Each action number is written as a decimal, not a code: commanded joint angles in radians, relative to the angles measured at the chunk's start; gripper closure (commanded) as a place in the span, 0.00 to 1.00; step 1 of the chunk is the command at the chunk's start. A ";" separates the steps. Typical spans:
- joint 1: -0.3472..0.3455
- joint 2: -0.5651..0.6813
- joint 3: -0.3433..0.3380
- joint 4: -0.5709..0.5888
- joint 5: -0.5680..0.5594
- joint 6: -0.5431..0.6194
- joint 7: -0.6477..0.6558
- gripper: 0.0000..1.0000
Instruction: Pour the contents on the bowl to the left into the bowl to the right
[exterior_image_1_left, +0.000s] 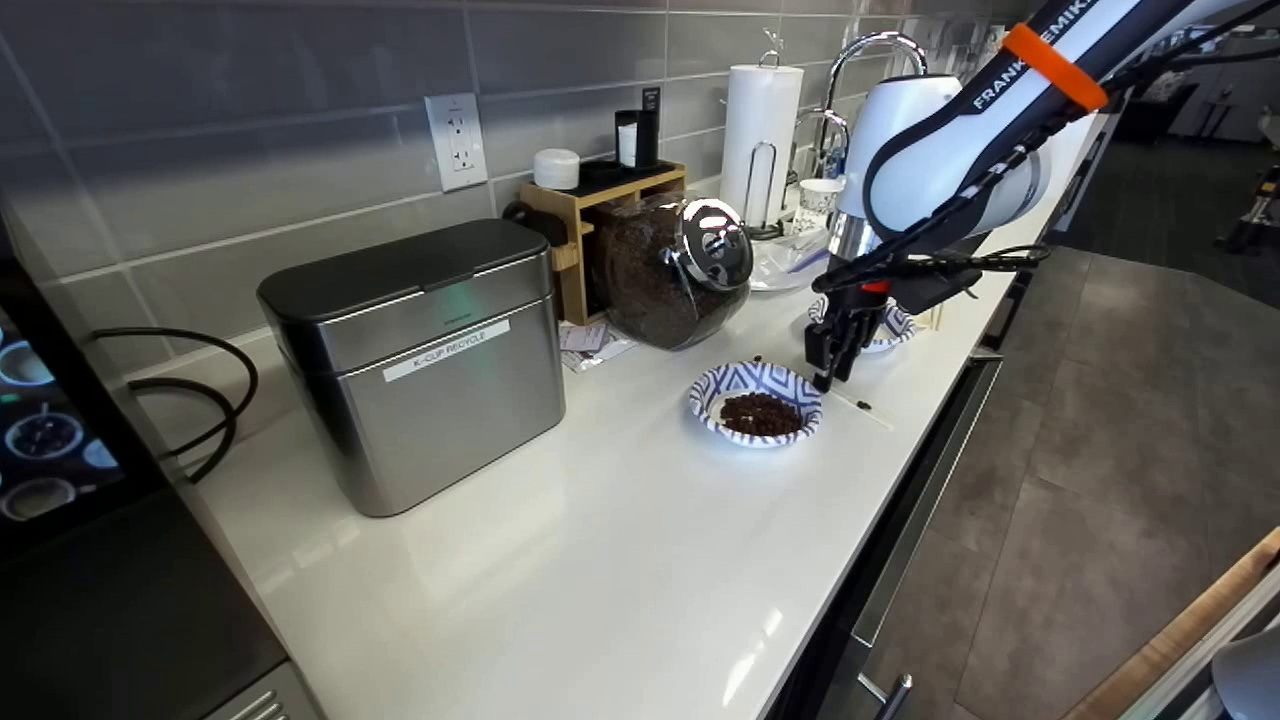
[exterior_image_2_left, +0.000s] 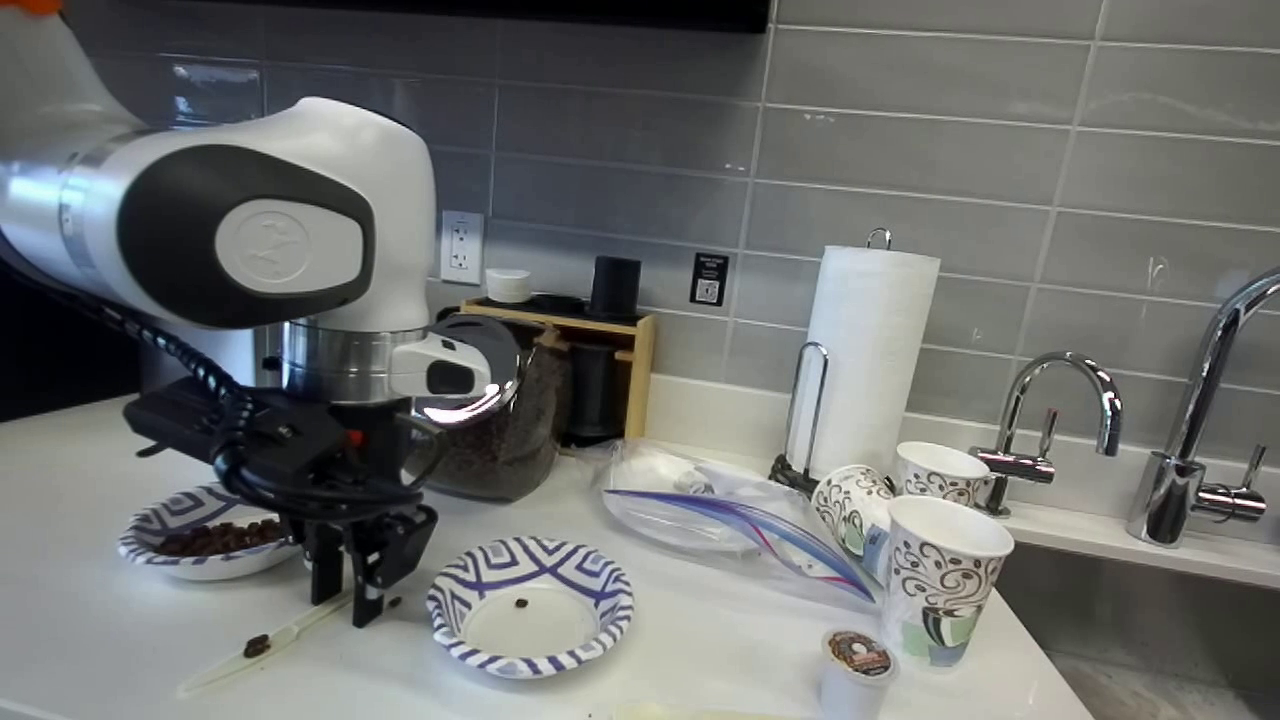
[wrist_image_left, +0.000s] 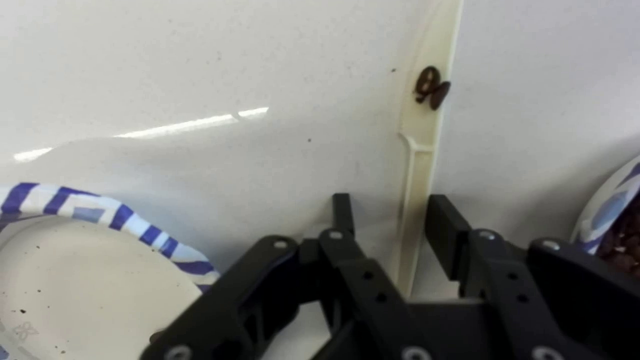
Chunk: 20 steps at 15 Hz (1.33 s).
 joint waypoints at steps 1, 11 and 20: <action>0.008 0.016 0.001 0.022 -0.027 -0.043 0.032 0.60; 0.008 0.023 0.001 0.037 -0.033 -0.071 0.036 0.73; 0.008 0.025 0.000 0.040 -0.035 -0.072 0.039 0.82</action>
